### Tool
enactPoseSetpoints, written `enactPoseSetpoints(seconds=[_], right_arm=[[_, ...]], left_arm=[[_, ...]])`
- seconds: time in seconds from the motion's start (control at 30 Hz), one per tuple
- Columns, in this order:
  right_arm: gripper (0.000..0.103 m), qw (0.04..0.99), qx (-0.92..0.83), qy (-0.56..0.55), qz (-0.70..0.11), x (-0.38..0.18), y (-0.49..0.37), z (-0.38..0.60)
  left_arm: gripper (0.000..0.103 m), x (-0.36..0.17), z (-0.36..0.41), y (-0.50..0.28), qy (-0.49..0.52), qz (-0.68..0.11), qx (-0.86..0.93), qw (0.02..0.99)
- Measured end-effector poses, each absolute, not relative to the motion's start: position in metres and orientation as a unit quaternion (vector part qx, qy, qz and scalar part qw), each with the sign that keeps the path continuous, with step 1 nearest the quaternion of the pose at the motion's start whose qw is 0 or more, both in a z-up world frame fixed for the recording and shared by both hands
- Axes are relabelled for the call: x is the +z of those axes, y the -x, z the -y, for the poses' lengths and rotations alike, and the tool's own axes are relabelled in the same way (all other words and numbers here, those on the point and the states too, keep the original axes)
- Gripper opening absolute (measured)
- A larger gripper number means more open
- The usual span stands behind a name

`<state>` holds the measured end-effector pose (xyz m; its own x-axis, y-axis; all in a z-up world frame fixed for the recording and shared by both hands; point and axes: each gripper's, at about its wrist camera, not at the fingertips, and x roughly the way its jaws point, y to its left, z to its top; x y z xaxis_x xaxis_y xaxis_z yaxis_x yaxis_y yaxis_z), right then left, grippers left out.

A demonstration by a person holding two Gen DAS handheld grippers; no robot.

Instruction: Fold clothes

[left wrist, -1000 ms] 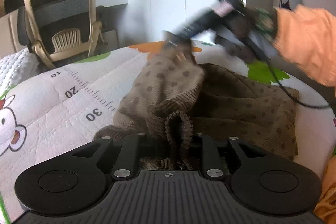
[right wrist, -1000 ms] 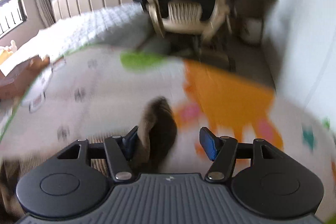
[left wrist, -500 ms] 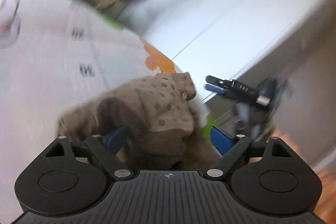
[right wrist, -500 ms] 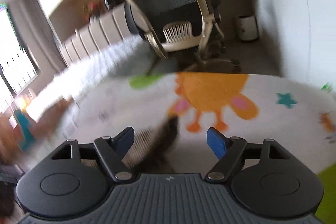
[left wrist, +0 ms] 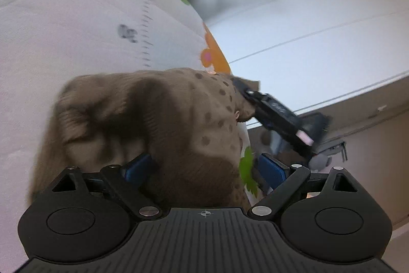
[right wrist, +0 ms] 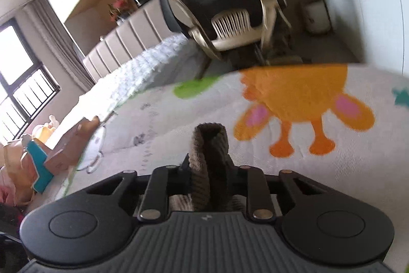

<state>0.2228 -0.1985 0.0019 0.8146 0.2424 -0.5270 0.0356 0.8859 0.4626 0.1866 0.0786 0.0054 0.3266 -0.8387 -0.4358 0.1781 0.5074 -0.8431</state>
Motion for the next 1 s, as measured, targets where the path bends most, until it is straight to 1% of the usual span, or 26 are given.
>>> enactPoseSetpoints(seconds=[0.03,0.07,0.1,0.2,0.3,0.4,0.47,0.53,0.57,0.6,0.63,0.67,0.7,0.77,0.8,0.9,0.93,0.97,1.0], right_arm=[[0.019,0.928,0.057,-0.226,-0.291,0.011,-0.215,0.195],[0.018,0.933,0.057,-0.219,-0.281,0.021,-0.205,0.191],[0.018,0.937,0.057,-0.212,-0.272,0.03,-0.194,0.188],[0.018,0.945,0.06,-0.2,-0.252,0.049,-0.154,0.18],[0.018,0.943,0.071,-0.207,-0.252,0.044,-0.113,0.172],[0.018,0.937,0.071,-0.202,-0.274,0.023,-0.081,0.161],[0.018,0.94,0.063,-0.163,-0.295,0.01,-0.063,0.151],[0.018,0.94,0.06,-0.121,-0.314,0.002,-0.047,0.143],[0.023,0.94,0.064,-0.115,-0.316,0.005,-0.04,0.144],[0.035,0.939,0.069,-0.11,-0.317,0.007,-0.034,0.146],[0.043,0.942,0.069,-0.113,-0.309,0.014,-0.03,0.151],[0.062,0.945,0.069,-0.125,-0.294,0.023,-0.029,0.159],[0.071,0.948,0.069,-0.138,-0.279,0.032,-0.028,0.167],[0.071,0.945,0.077,-0.195,-0.249,0.05,-0.038,0.187],[0.071,0.94,0.081,-0.228,-0.24,0.056,-0.047,0.196],[0.073,0.92,0.091,-0.288,-0.251,0.055,-0.094,0.21],[0.073,0.912,0.092,-0.304,-0.259,0.054,-0.112,0.214],[0.073,0.905,0.086,-0.309,-0.279,0.047,-0.131,0.215],[0.073,0.894,0.084,-0.314,-0.308,0.035,-0.15,0.214]], left_arm=[[0.063,0.012,-0.072,-0.19,0.335,-0.457,-0.347,0.748],[0.035,0.018,-0.065,-0.193,0.314,-0.448,-0.347,0.762],[0.02,0.024,-0.062,-0.194,0.299,-0.437,-0.348,0.773],[0.019,0.042,-0.071,-0.191,0.28,-0.402,-0.356,0.795],[0.02,0.051,-0.085,-0.18,0.254,-0.383,-0.351,0.816],[0.02,0.034,-0.101,-0.168,0.238,-0.406,-0.319,0.823],[0.021,0.02,-0.112,-0.161,0.236,-0.43,-0.303,0.817],[0.025,0.012,-0.119,-0.152,0.234,-0.446,-0.311,0.806],[0.032,0.013,-0.122,-0.149,0.231,-0.445,-0.318,0.805],[0.038,0.016,-0.124,-0.146,0.229,-0.441,-0.325,0.805],[0.042,0.02,-0.128,-0.145,0.233,-0.435,-0.331,0.805],[0.054,0.025,-0.132,-0.145,0.244,-0.425,-0.335,0.804],[0.066,0.03,-0.136,-0.147,0.257,-0.416,-0.338,0.804],[0.078,0.035,-0.14,-0.154,0.288,-0.408,-0.333,0.8],[0.083,0.034,-0.14,-0.161,0.303,-0.41,-0.327,0.796],[0.089,0.02,-0.13,-0.188,0.341,-0.435,-0.304,0.776],[0.09,0.012,-0.125,-0.198,0.356,-0.445,-0.296,0.766],[0.093,0.004,-0.121,-0.206,0.371,-0.453,-0.291,0.756],[0.094,-0.004,-0.117,-0.214,0.386,-0.458,-0.29,0.746]])
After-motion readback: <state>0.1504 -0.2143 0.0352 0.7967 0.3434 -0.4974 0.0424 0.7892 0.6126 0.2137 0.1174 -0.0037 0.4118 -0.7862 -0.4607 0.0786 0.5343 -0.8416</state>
